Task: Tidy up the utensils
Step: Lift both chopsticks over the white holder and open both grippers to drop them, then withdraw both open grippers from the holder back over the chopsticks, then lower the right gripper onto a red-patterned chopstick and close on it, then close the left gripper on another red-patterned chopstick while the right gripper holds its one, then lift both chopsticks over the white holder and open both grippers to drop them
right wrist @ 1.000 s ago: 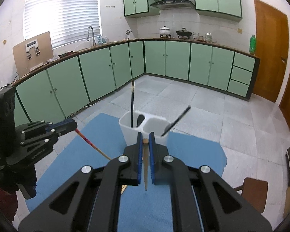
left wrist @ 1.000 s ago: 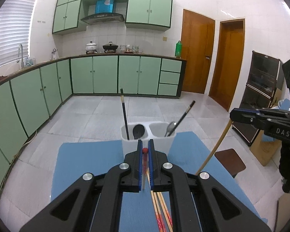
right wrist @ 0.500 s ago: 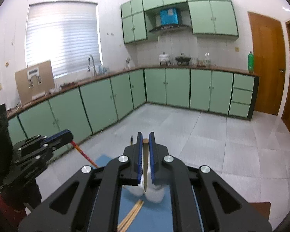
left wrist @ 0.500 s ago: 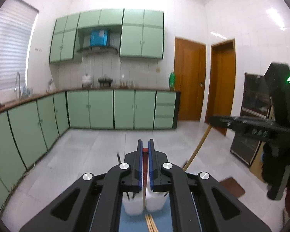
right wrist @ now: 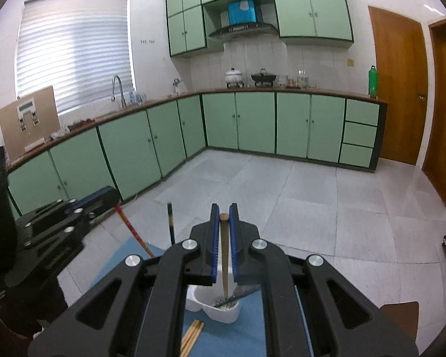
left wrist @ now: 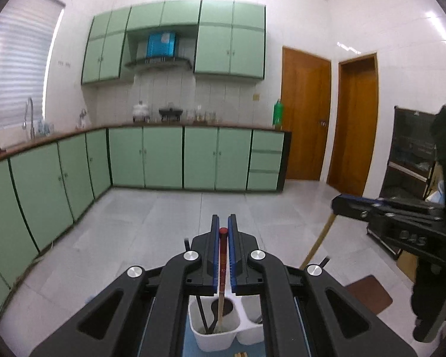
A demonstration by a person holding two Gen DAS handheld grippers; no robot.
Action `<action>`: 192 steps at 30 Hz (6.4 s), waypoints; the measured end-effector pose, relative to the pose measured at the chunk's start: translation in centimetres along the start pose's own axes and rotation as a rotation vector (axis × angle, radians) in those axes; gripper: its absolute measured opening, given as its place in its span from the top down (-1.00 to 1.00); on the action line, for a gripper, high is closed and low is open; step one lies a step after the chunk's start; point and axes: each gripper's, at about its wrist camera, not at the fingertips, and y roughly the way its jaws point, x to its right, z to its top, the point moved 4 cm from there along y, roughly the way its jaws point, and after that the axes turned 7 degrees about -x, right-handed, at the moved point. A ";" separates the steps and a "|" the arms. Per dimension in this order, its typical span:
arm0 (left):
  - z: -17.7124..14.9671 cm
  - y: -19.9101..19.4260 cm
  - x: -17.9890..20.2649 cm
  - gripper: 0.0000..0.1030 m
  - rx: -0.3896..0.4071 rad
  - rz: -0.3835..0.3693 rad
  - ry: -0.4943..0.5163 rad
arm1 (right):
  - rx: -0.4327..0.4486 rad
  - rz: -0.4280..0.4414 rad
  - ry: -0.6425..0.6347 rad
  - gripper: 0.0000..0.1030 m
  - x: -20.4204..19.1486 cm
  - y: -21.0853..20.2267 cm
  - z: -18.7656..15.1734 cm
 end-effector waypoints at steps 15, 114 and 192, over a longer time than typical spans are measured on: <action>-5.4 -4.0 -1.0 -0.10 -0.074 0.008 -0.057 | 0.042 -0.083 0.031 -0.33 1.3 -5.3 -6.3; -32.3 -5.6 3.0 -0.54 -0.565 0.125 -0.027 | -0.391 -0.120 0.137 0.90 -6.2 -0.5 -35.6; -9.9 -10.5 3.9 0.89 -0.134 -0.004 0.095 | -0.079 0.063 -0.011 0.91 -5.1 -9.0 -10.3</action>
